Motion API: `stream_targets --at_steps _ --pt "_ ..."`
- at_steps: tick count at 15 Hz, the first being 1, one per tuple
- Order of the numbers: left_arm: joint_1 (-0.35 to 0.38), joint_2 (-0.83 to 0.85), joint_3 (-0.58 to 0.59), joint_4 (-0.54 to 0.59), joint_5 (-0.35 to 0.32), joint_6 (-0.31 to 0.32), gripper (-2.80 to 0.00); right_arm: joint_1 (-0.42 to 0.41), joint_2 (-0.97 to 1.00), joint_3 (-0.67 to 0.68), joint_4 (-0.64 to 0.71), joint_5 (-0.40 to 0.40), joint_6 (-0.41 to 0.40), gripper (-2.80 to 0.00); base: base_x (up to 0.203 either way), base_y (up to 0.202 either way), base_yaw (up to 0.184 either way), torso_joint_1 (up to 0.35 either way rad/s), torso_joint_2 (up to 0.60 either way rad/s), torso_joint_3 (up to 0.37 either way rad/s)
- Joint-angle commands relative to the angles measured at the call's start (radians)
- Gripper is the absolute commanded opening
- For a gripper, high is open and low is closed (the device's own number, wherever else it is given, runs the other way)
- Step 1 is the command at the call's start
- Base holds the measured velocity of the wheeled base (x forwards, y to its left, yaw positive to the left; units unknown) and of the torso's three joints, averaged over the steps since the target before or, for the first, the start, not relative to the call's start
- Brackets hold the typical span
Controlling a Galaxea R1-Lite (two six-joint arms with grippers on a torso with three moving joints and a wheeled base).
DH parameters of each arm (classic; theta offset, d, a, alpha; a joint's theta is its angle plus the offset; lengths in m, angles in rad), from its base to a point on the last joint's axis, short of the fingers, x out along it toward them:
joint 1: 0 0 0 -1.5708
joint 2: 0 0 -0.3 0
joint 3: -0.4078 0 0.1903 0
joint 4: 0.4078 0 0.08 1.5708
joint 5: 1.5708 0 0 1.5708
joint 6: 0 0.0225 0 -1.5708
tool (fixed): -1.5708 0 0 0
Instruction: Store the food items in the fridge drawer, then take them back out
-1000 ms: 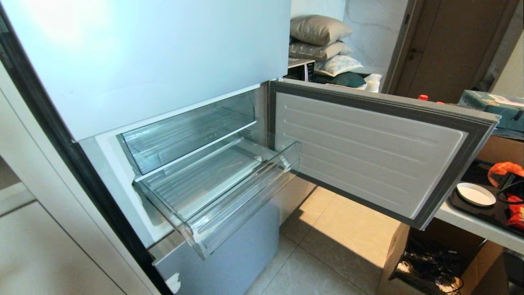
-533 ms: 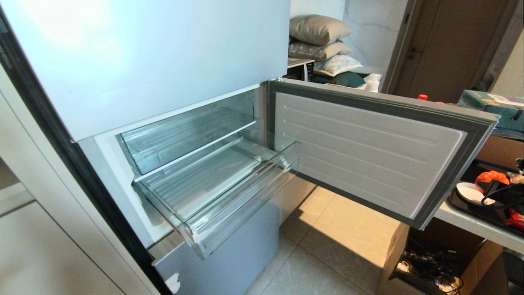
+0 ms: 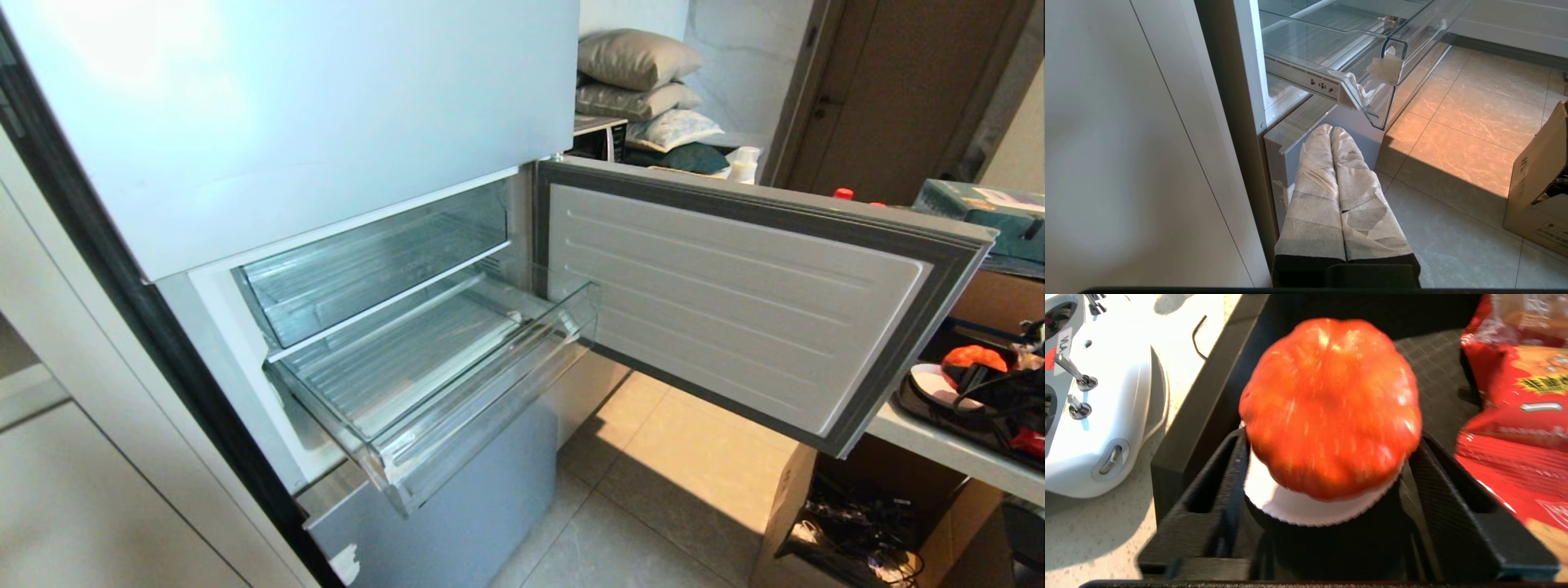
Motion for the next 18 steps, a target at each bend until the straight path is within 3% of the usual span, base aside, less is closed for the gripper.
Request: stream_targets --at_steps 1,7,11,12,18 --pt "0.0 0.0 0.0 0.0 0.0 0.0 -2.8 0.0 0.007 -0.016 -0.005 -0.001 0.001 0.0 0.0 0.0 0.0 0.0 0.0 0.0" --pt "0.0 0.0 0.0 0.001 0.0 0.0 -2.8 0.0 -0.016 -0.035 -0.004 -0.027 -0.003 0.0 0.0 0.0 0.0 0.0 0.0 0.0" --pt "0.0 0.0 0.0 0.001 0.0 0.0 -2.8 0.003 -0.203 0.089 0.003 -0.026 -0.004 0.0 0.0 0.0 0.0 0.0 0.0 0.0" --pt "0.0 0.0 0.0 0.0 0.0 0.0 -2.8 0.006 -0.274 0.149 0.006 -0.025 -0.005 -2.8 0.0 0.0 0.0 0.0 0.0 0.0" --pt "0.0 0.0 0.0 0.0 0.0 0.0 -2.8 0.007 -0.904 0.625 0.02 -0.07 -0.013 -2.8 0.0 0.0 0.0 0.0 0.0 0.0"
